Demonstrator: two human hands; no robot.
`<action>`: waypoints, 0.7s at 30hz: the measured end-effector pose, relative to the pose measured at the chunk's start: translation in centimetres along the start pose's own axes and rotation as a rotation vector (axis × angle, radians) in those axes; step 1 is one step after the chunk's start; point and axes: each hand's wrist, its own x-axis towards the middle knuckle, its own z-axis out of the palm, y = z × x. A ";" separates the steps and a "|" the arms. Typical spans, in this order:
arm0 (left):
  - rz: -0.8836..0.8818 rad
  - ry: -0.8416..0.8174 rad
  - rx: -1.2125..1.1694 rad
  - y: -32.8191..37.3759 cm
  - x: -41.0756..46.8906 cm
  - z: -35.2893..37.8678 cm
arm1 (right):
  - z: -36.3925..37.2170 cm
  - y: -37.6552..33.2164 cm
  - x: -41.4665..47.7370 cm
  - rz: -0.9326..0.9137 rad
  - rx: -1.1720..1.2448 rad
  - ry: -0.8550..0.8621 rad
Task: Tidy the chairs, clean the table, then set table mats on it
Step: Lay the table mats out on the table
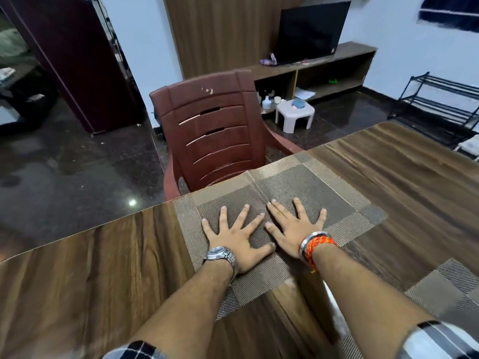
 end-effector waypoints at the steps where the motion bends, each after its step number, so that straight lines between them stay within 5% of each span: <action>1: -0.002 0.015 -0.003 -0.2 0.1 0.1 | 0.0 -0.1 0.0 0.010 0.001 0.005; 21: -0.018 0.011 -0.014 -0.8 -0.4 -0.1 | 0.5 -0.3 -0.5 0.073 0.000 0.019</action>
